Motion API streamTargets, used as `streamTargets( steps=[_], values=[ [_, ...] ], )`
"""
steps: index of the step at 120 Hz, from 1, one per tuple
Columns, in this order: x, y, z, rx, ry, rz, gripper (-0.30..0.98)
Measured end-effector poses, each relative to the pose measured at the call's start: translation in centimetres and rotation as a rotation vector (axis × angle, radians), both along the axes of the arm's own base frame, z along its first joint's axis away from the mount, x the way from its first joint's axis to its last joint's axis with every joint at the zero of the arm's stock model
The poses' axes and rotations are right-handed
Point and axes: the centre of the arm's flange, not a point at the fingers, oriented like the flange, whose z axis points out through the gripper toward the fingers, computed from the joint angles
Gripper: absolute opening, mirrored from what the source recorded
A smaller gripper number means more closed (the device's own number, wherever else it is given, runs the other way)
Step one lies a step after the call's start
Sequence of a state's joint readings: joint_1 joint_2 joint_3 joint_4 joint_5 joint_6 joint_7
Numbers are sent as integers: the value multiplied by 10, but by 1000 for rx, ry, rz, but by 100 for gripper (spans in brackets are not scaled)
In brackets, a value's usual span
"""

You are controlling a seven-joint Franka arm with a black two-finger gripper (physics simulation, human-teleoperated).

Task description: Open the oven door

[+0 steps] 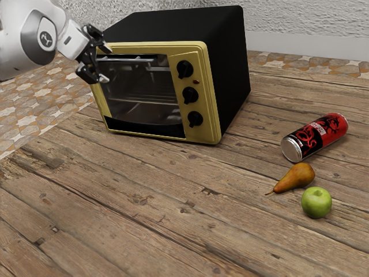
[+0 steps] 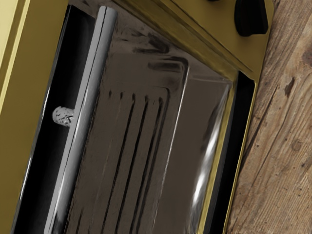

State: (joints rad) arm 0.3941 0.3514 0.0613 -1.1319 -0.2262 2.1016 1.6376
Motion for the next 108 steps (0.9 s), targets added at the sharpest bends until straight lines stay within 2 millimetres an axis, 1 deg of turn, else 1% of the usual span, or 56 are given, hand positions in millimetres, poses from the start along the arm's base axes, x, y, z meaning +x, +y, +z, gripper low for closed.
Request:
streamTargets(
  steps=[20,41,60,71,108],
  values=[
    [5,2,-8,31,28,-34,68],
    [14,8,-1,99,34,-32,68],
    [22,12,-5,115,44,-33,68],
    [23,12,-2,121,40,-32,68],
    [27,16,-1,142,1,-20,68]
  ],
)
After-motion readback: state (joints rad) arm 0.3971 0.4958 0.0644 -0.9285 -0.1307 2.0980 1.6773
